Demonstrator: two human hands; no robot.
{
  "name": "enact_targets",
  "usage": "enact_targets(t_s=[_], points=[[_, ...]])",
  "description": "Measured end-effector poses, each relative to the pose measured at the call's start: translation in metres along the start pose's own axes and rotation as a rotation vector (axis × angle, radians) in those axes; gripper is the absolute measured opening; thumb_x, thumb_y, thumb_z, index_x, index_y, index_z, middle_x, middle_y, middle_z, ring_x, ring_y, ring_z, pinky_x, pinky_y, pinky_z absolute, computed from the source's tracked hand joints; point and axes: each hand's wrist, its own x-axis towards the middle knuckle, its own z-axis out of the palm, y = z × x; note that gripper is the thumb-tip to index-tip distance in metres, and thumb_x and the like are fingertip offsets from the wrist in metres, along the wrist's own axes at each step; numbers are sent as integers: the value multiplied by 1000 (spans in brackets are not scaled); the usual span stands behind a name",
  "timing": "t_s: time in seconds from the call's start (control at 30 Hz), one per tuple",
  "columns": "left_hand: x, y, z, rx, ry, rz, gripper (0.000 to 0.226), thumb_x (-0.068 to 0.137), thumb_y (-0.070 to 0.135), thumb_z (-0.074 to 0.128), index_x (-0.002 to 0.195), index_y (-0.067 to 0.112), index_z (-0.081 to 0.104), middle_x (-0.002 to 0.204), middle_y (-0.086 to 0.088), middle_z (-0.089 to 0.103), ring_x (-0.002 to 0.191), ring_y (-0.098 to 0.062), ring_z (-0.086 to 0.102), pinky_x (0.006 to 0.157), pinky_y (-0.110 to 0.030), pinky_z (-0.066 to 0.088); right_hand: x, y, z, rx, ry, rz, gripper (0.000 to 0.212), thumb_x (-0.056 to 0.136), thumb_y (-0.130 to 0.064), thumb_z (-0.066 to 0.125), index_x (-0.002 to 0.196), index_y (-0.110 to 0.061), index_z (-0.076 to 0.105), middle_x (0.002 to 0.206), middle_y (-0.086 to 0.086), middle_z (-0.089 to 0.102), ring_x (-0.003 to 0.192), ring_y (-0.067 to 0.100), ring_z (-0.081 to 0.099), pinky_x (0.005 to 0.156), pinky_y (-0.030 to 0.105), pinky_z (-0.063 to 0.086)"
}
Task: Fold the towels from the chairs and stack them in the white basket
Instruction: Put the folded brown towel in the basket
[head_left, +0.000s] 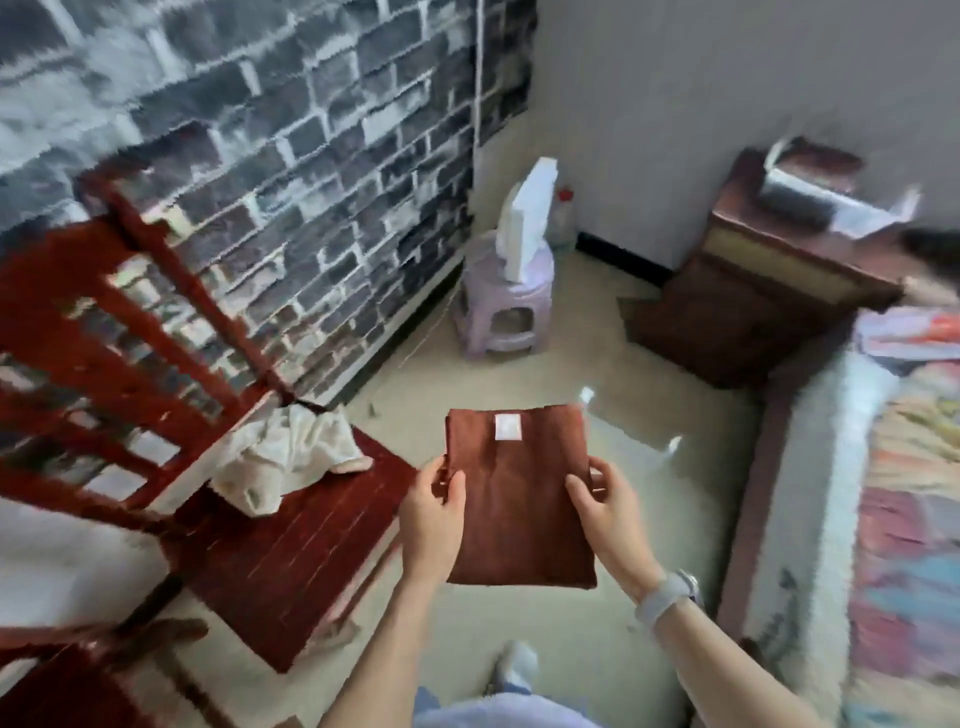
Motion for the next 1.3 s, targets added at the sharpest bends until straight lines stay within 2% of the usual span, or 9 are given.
enact_targets(t_s=[0.07,0.13,0.2,0.27,0.43,0.67,0.97,1.2,1.3], points=[[6,42,51,19,-103,67,26,86,11,59,111,3,62,104,-15,68,95,-26,62,69,-12,31,19,8,-54,50,125,11,22,89,-13,55,111,-11,56,90,2,62,79,16,59,72,25,48],[12,80,96,35,-193,117,27,87,13,58,113,6,61,105,-12,68,91,-21,61,70,-12,32,36,15,-98,90,226,17,17,89,-11,55,106,-16,54,85,-4,59,75,8,57,64,9,44],[18,113,136,55,-269,171,26,87,15,58,112,7,62,104,-10,69,94,-23,61,71,-13,32,54,19,-135,127,323,36,18,89,-10,55,105,-18,51,82,-9,56,73,1,53,61,3,41],[28,141,173,62,-340,222,26,87,15,58,112,8,62,103,-9,69,94,-23,61,69,-11,31,76,23,-164,159,394,74,20,89,-11,56,109,-15,54,88,-4,60,77,6,56,63,6,42],[80,200,267,75,-450,267,25,86,14,59,110,9,62,103,-7,69,89,-14,58,71,-10,32,162,25,-223,194,487,151,28,88,-18,58,115,-12,56,99,0,62,95,16,59,86,32,47],[179,307,388,92,-520,328,25,85,16,61,109,10,63,102,-7,69,96,-20,61,79,-17,38,313,-8,-302,203,543,218,33,88,-24,57,120,-15,55,111,3,63,102,18,58,94,41,47],[276,431,524,77,-614,351,25,86,16,60,109,9,63,97,-3,65,87,-10,55,73,-9,33,473,-46,-402,233,603,226,34,89,-24,55,122,-14,53,104,-3,59,103,18,58,94,40,48],[344,501,648,95,-598,305,26,87,18,57,112,11,62,102,-5,66,94,-15,57,83,-20,38,613,-47,-478,258,584,226,33,89,-24,55,122,-15,53,111,1,61,106,18,57,96,40,47],[372,535,703,114,-580,252,28,89,19,54,115,11,60,106,-6,64,101,-19,58,91,-27,41,677,-51,-513,254,553,225,32,91,-23,51,123,-15,52,109,-2,58,107,16,55,95,35,46]])
